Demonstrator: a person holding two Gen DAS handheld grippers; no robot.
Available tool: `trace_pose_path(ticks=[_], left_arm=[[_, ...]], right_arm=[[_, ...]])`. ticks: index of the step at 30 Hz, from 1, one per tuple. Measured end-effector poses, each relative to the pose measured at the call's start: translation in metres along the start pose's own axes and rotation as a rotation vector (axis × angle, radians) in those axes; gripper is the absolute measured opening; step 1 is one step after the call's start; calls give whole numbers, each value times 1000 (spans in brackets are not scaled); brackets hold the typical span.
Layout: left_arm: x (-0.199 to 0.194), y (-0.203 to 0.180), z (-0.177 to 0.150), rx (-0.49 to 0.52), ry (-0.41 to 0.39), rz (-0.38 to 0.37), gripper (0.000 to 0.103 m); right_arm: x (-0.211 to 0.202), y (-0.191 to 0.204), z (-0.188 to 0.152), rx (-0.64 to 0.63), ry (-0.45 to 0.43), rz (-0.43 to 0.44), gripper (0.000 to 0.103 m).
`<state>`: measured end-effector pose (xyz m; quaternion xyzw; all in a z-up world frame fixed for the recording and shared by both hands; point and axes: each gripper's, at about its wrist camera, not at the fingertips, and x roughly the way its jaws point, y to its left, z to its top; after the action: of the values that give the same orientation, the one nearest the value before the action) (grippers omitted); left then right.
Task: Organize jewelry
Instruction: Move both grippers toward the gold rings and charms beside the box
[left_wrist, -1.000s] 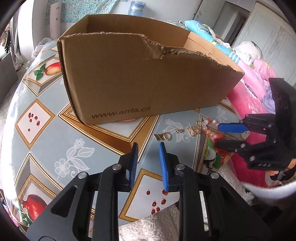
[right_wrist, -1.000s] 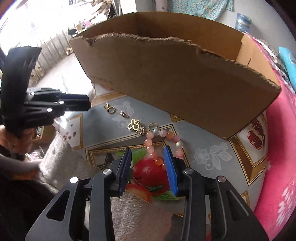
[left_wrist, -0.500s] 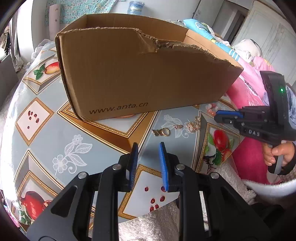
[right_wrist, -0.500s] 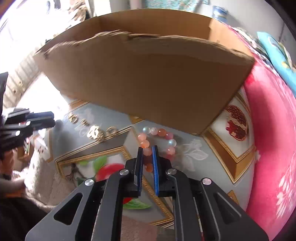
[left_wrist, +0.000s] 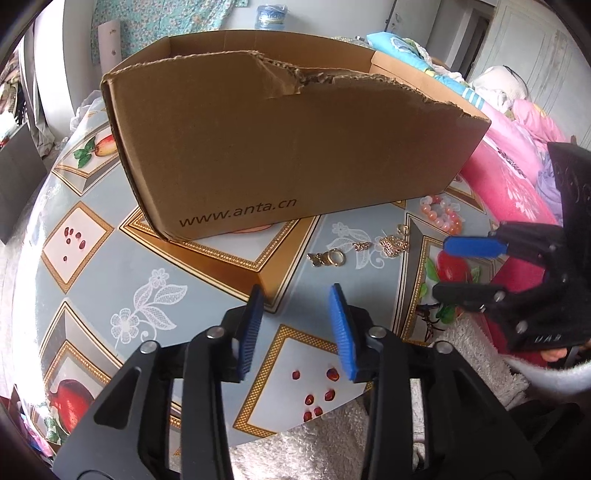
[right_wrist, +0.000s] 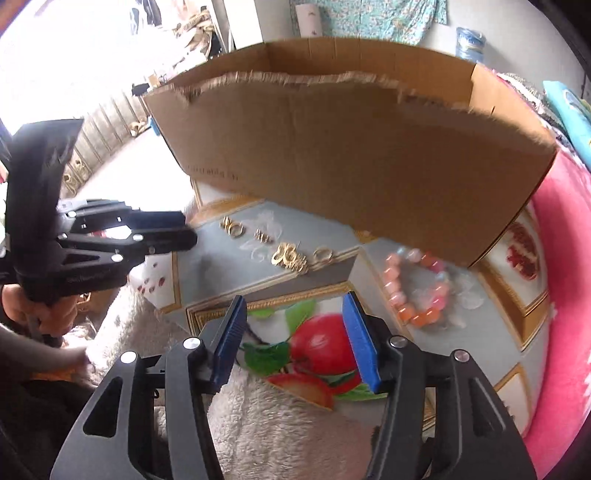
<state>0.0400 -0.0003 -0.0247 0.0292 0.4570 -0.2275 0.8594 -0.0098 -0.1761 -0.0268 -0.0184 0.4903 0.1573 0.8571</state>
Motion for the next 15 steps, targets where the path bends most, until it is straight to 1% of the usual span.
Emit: trace_pose_path(ticks=[1, 2, 3, 6, 9, 11, 12, 13, 15], left_arm=[[0, -1, 0, 7, 1, 12, 44], [1, -2, 1, 14, 2, 22, 46], [1, -4, 1, 19, 3, 29, 48], [2, -3, 2, 14, 0, 40, 48], [2, -1, 2, 6, -12, 52, 48], [2, 0, 2, 6, -26, 54, 48], [2, 0, 2, 9, -30, 60, 44], [3, -1, 3, 18, -32, 68, 39], [7, -5, 5, 43, -25, 85, 37]], right_arm=[[-2, 10, -1, -2, -18, -8, 59], [-2, 9, -1, 0, -20, -23, 69], [-1, 10, -2, 2, -18, -31, 70], [-3, 6, -3, 12, -31, -56, 74], [-5, -7, -3, 38, -42, -69, 79], [-6, -15, -4, 52, -49, -68, 85], [-4, -19, -2, 58, -50, -71, 88], [-3, -22, -1, 59, -50, -79, 91], [-1, -20, -1, 47, -38, -101, 96]])
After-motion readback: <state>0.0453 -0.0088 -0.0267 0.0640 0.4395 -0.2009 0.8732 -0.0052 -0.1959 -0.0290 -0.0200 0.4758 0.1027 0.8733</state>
